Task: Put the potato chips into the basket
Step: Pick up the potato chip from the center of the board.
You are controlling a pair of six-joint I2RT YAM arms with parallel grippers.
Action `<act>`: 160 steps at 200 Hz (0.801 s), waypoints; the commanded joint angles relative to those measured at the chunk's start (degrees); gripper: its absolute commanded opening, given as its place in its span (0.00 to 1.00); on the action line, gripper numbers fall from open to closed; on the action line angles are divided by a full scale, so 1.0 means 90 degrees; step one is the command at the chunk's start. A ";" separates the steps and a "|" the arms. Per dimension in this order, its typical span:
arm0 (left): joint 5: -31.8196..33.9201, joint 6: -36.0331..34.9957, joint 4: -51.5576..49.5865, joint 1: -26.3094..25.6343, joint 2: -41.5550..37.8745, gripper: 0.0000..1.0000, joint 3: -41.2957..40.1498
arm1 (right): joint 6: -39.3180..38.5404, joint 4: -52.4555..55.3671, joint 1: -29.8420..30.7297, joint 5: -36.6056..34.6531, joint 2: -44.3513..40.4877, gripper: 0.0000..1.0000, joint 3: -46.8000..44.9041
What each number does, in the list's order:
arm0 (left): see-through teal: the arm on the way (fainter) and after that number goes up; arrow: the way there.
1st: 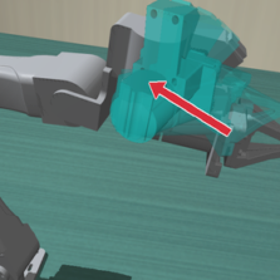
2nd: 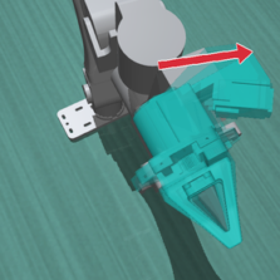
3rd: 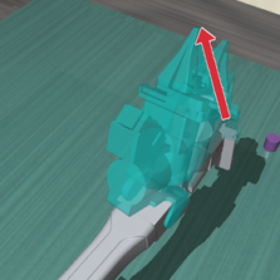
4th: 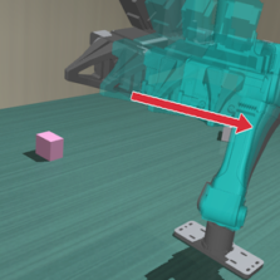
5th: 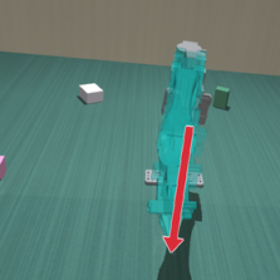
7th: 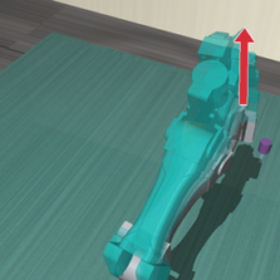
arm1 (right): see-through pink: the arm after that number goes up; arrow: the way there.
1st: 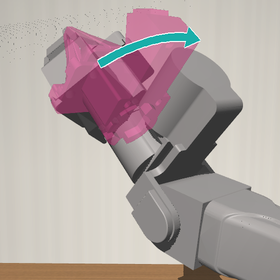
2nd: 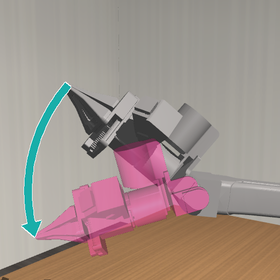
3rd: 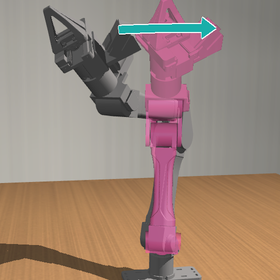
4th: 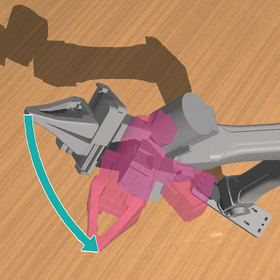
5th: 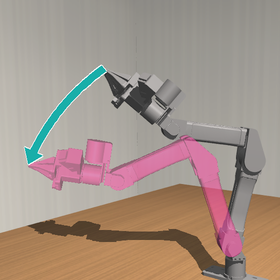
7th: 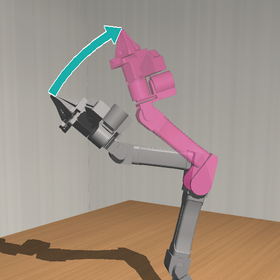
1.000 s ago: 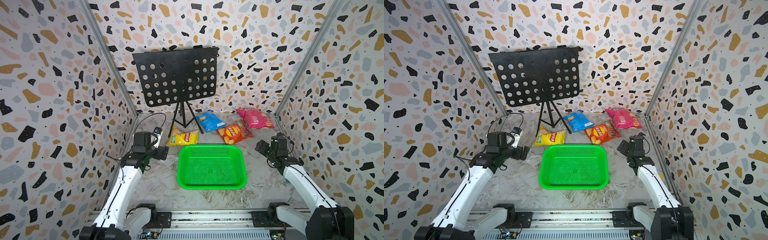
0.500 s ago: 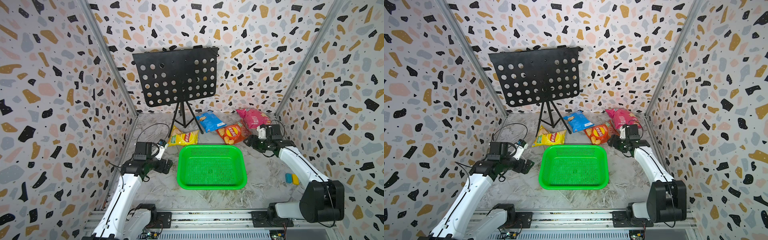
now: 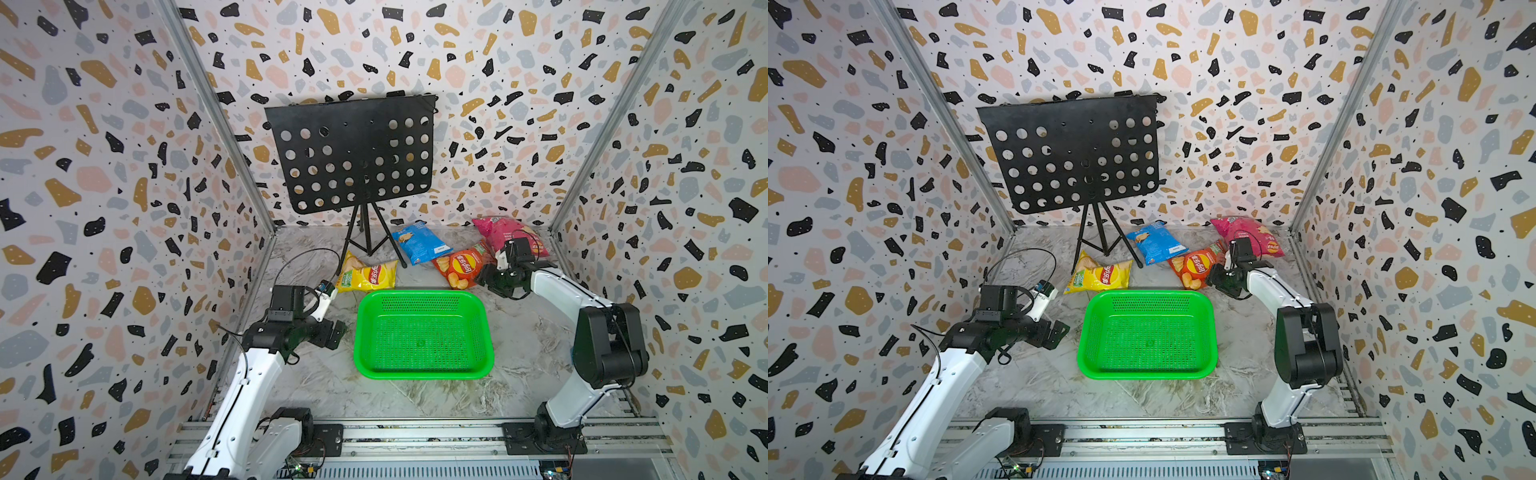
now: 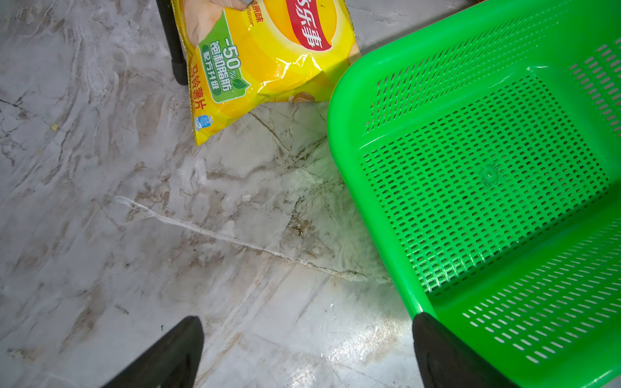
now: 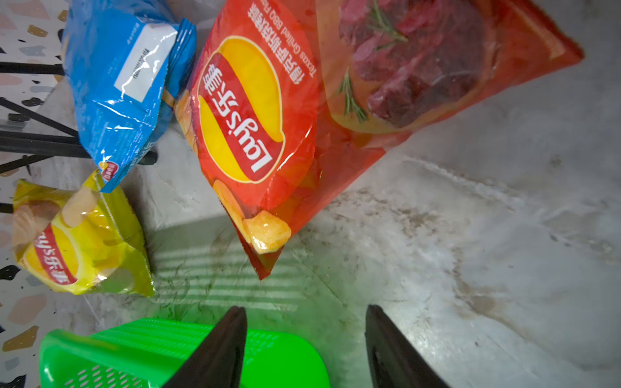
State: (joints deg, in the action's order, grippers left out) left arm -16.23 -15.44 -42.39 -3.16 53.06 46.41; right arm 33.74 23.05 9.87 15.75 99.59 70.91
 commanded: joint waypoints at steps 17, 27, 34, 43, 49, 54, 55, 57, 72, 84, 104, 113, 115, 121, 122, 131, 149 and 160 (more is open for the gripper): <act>-0.0004 -0.0077 0.0113 0.0029 -0.0075 1.00 -0.0100 | 0.0047 0.0167 0.0076 -0.0686 0.0565 0.60 0.0756; -0.0003 -0.0075 0.0111 0.0028 -0.0085 1.00 -0.0098 | 0.0011 0.0076 0.0083 -0.0687 0.0682 0.60 0.0847; -0.0011 -0.0080 0.0119 0.0029 -0.0083 1.00 -0.0104 | 0.0009 0.0029 0.0095 -0.0708 0.0765 0.59 0.0923; -0.0028 -0.0080 0.0111 0.0029 -0.0085 1.00 -0.0103 | 0.0013 0.0027 0.0107 -0.0756 0.0880 0.59 0.1037; -0.0033 -0.0081 0.0118 0.0029 -0.0077 1.00 -0.0099 | 0.0039 0.0045 0.0106 -0.0788 0.0979 0.59 0.1128; -0.0035 -0.0080 0.0116 0.0029 -0.0078 1.00 -0.0098 | 0.0048 0.0079 0.0105 -0.0794 0.1050 0.59 0.1203; -0.0034 -0.0080 0.0113 0.0029 -0.0077 1.00 -0.0103 | 0.0045 0.0087 0.0105 -0.0793 0.1066 0.59 0.1213; -0.0033 -0.0076 0.0116 0.0029 -0.0083 1.00 -0.0100 | 0.0042 0.0096 0.0105 -0.0788 0.1091 0.59 0.1247; -0.0021 -0.0073 0.0103 0.0029 -0.0085 1.00 -0.0096 | 0.0084 0.0082 0.0124 -0.0801 0.1240 0.58 0.1389; -0.0022 -0.0082 0.0092 0.0029 -0.0106 1.00 -0.0089 | 0.0126 -0.0009 0.0133 -0.0793 0.1296 0.59 0.1424; -0.0042 -0.0087 0.0093 0.0029 -0.0134 1.00 -0.0102 | 0.0206 -0.0032 0.0151 -0.0800 0.1337 0.61 0.1521; -0.0043 -0.0094 0.0106 0.0029 -0.0153 1.00 -0.0103 | 0.0239 -0.0049 0.0163 -0.0804 0.1355 0.63 0.1552; -0.0043 -0.0099 0.0102 0.0029 -0.0153 1.00 -0.0104 | 0.0251 -0.0048 0.0171 -0.0810 0.1361 0.63 0.1561; -0.0043 -0.0100 0.0102 0.0029 -0.0162 1.00 -0.0100 | 0.0262 -0.0043 0.0178 -0.0834 0.1389 0.63 0.1596; -0.0043 -0.0096 0.0106 0.0029 -0.0157 1.00 -0.0099 | 0.0269 -0.0042 0.0176 -0.0842 0.1397 0.63 0.1600; -0.0052 -0.0099 0.0101 0.0029 -0.0158 1.00 -0.0101 | 0.0286 -0.0013 0.0184 -0.0904 0.1464 0.61 0.1655; -0.0062 -0.0101 0.0099 0.0029 -0.0152 1.00 -0.0108 | 0.0309 0.0068 0.0202 -0.0989 0.1611 0.51 0.1740; -0.0072 -0.0110 0.0091 0.0028 -0.0148 1.00 -0.0101 | 0.0296 0.0076 0.0193 -0.1041 0.1645 0.45 0.1735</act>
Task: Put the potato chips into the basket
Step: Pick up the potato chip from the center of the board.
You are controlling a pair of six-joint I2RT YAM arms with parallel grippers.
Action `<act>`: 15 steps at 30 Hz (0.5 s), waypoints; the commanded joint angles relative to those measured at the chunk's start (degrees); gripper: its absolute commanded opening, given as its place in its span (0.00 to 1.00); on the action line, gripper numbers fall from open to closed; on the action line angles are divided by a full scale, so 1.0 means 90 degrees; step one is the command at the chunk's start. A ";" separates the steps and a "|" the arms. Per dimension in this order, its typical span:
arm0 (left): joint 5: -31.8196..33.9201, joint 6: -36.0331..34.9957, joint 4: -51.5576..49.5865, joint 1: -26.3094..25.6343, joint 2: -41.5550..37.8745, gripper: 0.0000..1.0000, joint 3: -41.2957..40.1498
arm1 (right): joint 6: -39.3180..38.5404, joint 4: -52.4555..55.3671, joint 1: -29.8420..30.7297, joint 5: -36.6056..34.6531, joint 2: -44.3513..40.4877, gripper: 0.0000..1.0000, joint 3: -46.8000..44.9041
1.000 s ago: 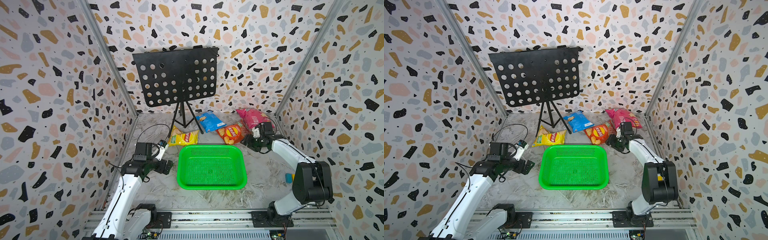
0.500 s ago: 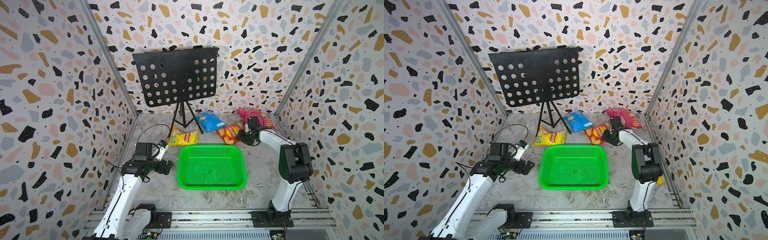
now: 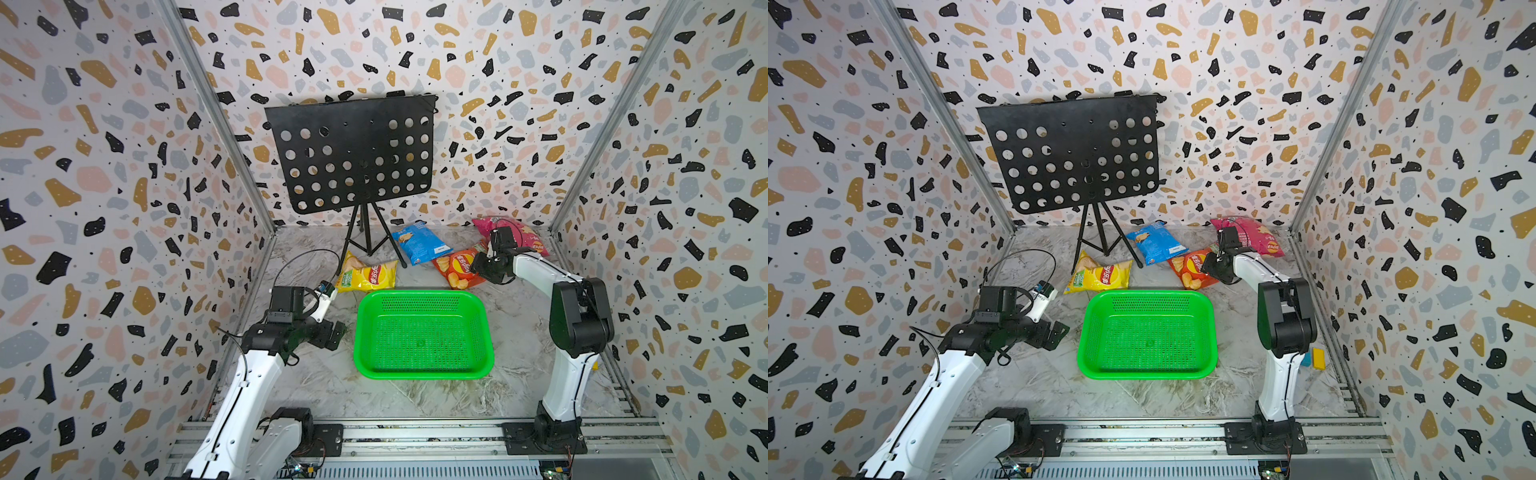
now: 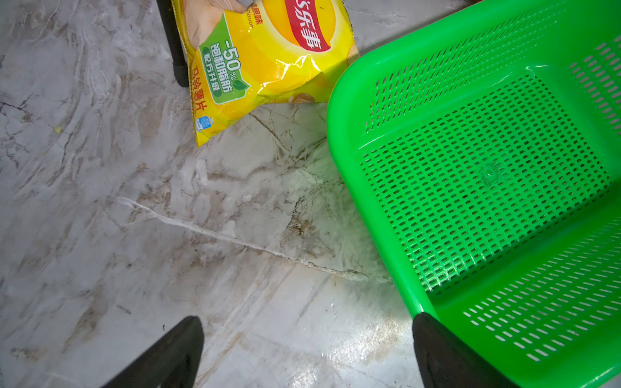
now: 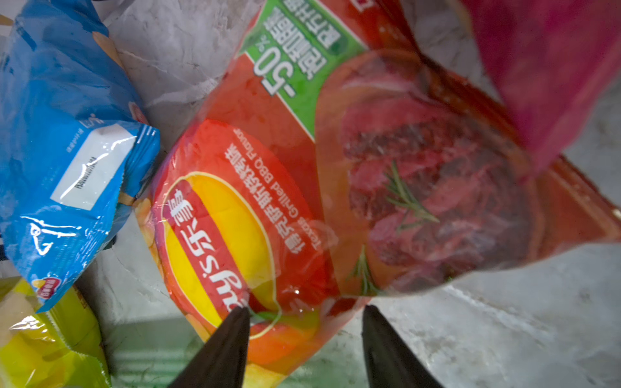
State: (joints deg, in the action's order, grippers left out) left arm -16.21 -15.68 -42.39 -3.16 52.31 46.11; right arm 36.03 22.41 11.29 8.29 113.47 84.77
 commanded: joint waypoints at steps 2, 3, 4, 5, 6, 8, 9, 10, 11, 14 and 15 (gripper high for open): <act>-0.0074 -0.0084 0.0084 0.0029 -0.0080 1.00 -0.0067 | 0.0030 0.0146 0.0049 -0.0275 0.0102 0.43 0.0164; -0.0081 -0.0084 0.0090 0.0029 -0.0078 1.00 -0.0065 | -0.0006 0.0135 0.0054 -0.0377 0.0080 0.40 0.0116; -0.0084 -0.0084 0.0089 0.0021 -0.0084 1.00 -0.0071 | -0.0043 0.0120 0.0060 -0.0450 0.0061 0.35 0.0067; -0.0084 -0.0081 0.0082 0.0029 -0.0087 1.00 -0.0065 | -0.0072 0.0109 0.0055 -0.0495 0.0049 0.32 0.0047; -0.0084 -0.0086 0.0084 0.0029 -0.0088 1.00 -0.0081 | -0.0120 0.0132 0.0055 -0.0519 0.0048 0.27 0.0044; -0.0084 -0.0093 0.0081 0.0029 -0.0080 1.00 -0.0075 | -0.0191 0.0172 0.0055 -0.0530 0.0011 0.16 0.0054; -0.0084 -0.0087 0.0084 0.0029 -0.0091 1.00 -0.0076 | -0.0236 0.0179 0.0054 -0.0549 -0.0040 0.11 0.0028; -0.0079 -0.0090 0.0082 0.0027 -0.0091 1.00 -0.0065 | -0.0287 0.0177 0.0054 -0.0551 -0.0115 0.06 -0.0002; -0.0084 -0.0087 0.0075 0.0029 -0.0091 1.00 -0.0072 | -0.0329 0.0180 0.0064 -0.0569 -0.0190 0.03 -0.0045; -0.0083 -0.0097 0.0082 0.0029 -0.0091 1.00 -0.0075 | -0.0535 0.0212 0.0055 -0.0642 -0.0482 0.00 -0.0129; -0.0084 -0.0099 0.0072 0.0031 -0.0090 1.00 -0.0080 | -0.0614 0.0267 0.0059 -0.0657 -0.0563 0.00 -0.0139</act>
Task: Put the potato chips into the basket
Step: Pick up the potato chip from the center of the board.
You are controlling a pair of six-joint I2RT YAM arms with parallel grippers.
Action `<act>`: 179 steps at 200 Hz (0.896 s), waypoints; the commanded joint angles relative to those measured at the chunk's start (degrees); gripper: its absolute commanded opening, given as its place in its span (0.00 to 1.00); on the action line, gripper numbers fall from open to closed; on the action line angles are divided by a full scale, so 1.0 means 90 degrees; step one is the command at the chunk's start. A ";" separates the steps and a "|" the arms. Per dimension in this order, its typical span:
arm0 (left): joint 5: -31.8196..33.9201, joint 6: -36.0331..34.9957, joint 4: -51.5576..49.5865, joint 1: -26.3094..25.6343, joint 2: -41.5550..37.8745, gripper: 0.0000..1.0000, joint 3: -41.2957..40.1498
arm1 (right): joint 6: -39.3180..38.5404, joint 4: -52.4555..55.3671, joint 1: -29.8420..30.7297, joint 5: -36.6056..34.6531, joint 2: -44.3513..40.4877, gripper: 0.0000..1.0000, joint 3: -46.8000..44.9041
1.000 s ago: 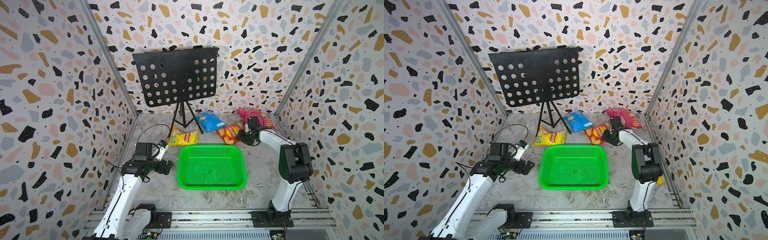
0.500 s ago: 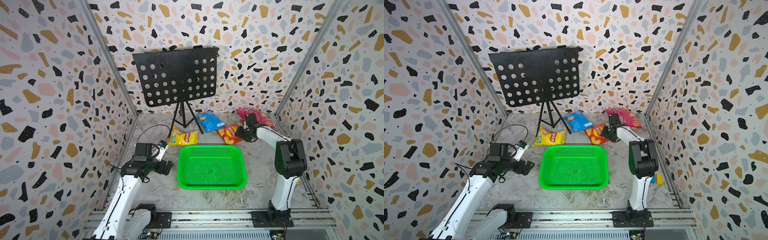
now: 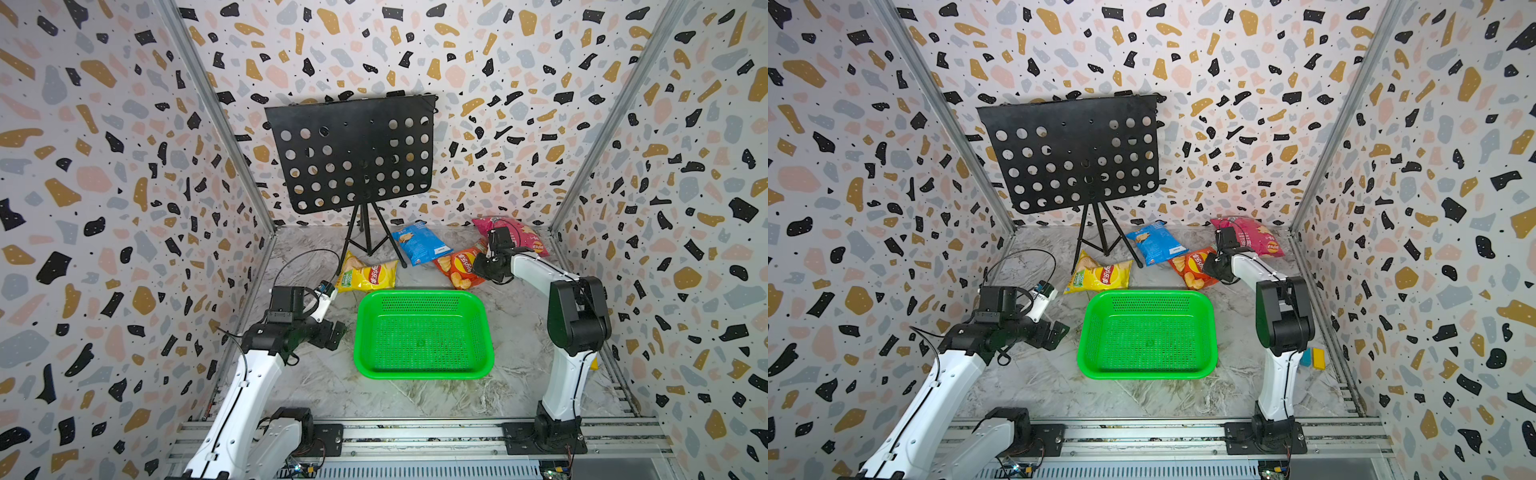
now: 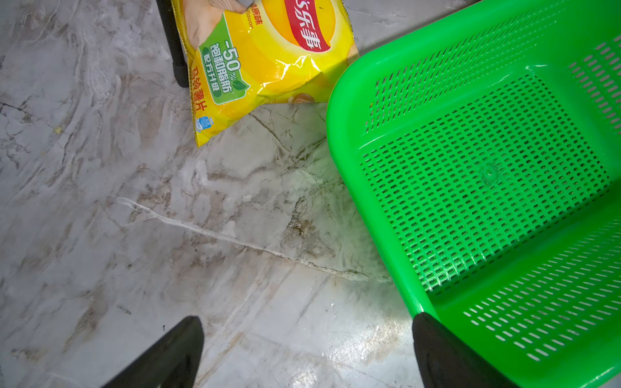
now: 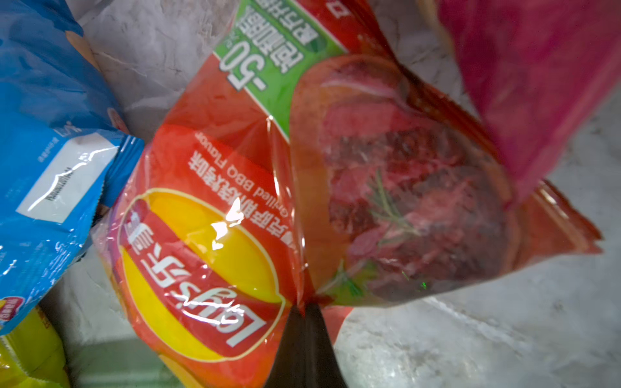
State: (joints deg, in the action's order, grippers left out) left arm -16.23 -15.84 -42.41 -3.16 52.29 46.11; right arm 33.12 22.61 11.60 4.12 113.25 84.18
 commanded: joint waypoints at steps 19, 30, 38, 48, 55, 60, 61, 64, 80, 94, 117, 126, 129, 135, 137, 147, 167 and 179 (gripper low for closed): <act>-0.0093 -0.0087 0.0066 0.0023 -0.0092 1.00 -0.0079 | -0.0523 0.0365 0.0029 -0.0211 -0.0919 0.00 -0.0165; -0.0101 -0.0096 0.0064 0.0029 -0.0088 1.00 -0.0079 | -0.0601 0.0363 0.0021 -0.0223 -0.1086 0.00 -0.0238; -0.0094 -0.0096 0.0064 0.0029 -0.0096 1.00 -0.0075 | -0.0638 0.0360 0.0020 -0.0223 -0.1193 0.00 -0.0293; -0.0091 -0.0096 0.0065 0.0028 -0.0107 1.00 -0.0076 | -0.0676 0.0380 0.0023 -0.0219 -0.1295 0.00 -0.0319; -0.0082 -0.0092 0.0068 0.0029 -0.0103 1.00 -0.0078 | -0.0708 0.0404 0.0023 -0.0182 -0.1354 0.00 -0.0329; -0.0082 -0.0089 0.0064 0.0029 -0.0112 1.00 -0.0083 | -0.0730 0.0420 0.0026 -0.0159 -0.1393 0.00 -0.0329; -0.0082 -0.0092 0.0064 0.0029 -0.0110 1.00 -0.0079 | -0.0735 0.0423 0.0028 -0.0157 -0.1398 0.00 -0.0329; -0.0078 -0.0096 0.0064 0.0025 -0.0107 1.00 -0.0082 | -0.0745 0.0432 0.0026 -0.0139 -0.1422 0.00 -0.0330; -0.0066 -0.0096 0.0075 0.0028 -0.0130 1.00 -0.0076 | -0.0789 0.0497 0.0030 -0.0156 -0.1534 0.00 -0.0335; -0.0072 -0.0096 0.0069 0.0029 -0.0126 1.00 -0.0082 | -0.0822 0.0572 0.0021 -0.0226 -0.1643 0.00 -0.0357; -0.0067 -0.0096 0.0078 0.0029 -0.0137 1.00 -0.0088 | -0.0903 0.0667 0.0023 -0.0344 -0.1836 0.00 -0.0391; -0.0068 -0.0091 0.0076 0.0029 -0.0144 1.00 -0.0089 | -0.0962 0.0726 0.0020 -0.0384 -0.1912 0.00 -0.0366; -0.0071 -0.0093 0.0083 0.0029 -0.0142 1.00 -0.0086 | -0.0981 0.0745 0.0020 -0.0389 -0.1940 0.00 -0.0357; -0.0074 -0.0092 0.0078 0.0029 -0.0141 1.00 -0.0084 | -0.1009 0.0771 0.0020 -0.0403 -0.1997 0.00 -0.0349; -0.0077 -0.0095 0.0075 0.0029 -0.0138 1.00 -0.0086 | -0.1016 0.0782 0.0020 -0.0410 -0.2017 0.00 -0.0342; -0.0072 -0.0097 0.0075 0.0029 -0.0137 1.00 -0.0084 | -0.1059 0.0824 0.0020 -0.0419 -0.2132 0.00 -0.0318; -0.0062 -0.0091 0.0074 0.0029 -0.0153 1.00 -0.0089 | -0.1120 0.0918 0.0020 -0.0509 -0.2349 0.00 -0.0282; -0.0047 -0.0095 0.0074 0.0029 -0.0155 1.00 -0.0092 | -0.1176 0.1008 0.0024 -0.0569 -0.2443 0.00 -0.0211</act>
State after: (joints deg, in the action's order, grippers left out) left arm -16.23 -15.88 -42.39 -3.16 51.70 46.09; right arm 24.21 29.87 11.60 1.17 96.27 80.66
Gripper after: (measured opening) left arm 0.997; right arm 0.042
